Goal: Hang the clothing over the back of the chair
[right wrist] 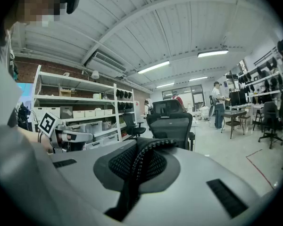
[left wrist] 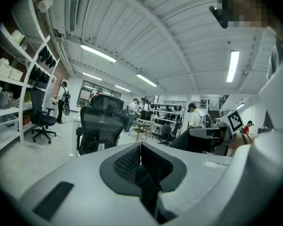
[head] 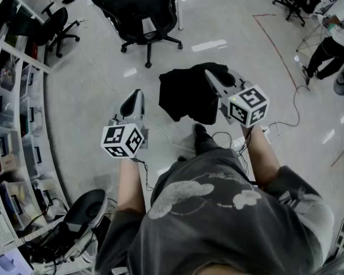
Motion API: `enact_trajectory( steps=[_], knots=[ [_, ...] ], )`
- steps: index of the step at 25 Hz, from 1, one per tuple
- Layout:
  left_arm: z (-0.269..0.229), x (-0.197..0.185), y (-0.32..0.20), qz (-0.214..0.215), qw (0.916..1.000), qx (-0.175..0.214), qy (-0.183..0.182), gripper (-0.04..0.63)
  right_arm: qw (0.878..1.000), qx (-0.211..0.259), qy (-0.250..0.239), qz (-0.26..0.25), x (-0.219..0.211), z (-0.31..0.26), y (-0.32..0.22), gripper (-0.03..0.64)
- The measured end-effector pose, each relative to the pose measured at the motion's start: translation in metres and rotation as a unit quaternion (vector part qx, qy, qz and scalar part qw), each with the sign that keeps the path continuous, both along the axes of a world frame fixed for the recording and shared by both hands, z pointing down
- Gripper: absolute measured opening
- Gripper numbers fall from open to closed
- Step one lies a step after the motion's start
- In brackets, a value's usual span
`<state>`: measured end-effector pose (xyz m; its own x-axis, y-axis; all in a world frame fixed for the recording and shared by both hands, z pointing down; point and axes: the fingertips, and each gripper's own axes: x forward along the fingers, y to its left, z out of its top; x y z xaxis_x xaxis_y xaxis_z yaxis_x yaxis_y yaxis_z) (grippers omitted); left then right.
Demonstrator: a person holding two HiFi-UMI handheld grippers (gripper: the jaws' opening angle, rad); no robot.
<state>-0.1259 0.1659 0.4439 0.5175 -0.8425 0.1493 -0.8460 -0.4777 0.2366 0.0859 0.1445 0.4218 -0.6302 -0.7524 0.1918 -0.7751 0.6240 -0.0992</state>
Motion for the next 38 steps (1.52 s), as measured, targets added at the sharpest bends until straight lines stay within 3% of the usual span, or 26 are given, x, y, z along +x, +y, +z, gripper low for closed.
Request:
enact_trajectory(
  steps=[6, 24, 30, 38],
  knots=[
    [-0.005, -0.011, 0.021, 0.006, 0.9999, 0.012, 0.000, 0.005, 1.000, -0.028, 0.014, 0.001, -0.010, 0.018, 0.031, -0.006],
    [0.008, -0.051, 0.040, -0.005, 0.9997, -0.001, 0.023, 0.005, 1.000, -0.011, -0.018, 0.005, -0.047, 0.004, 0.034, -0.006],
    [0.006, -0.046, 0.020, -0.004, 0.9997, 0.010, 0.021, 0.005, 1.000, -0.021, -0.016, 0.010, -0.040, 0.013, -0.002, -0.006],
    [0.011, -0.055, -0.054, -0.044, 0.9990, 0.000, -0.011, 0.005, 0.998, -0.067, -0.006, 0.011, -0.035, 0.039, -0.095, -0.006]
  ],
)
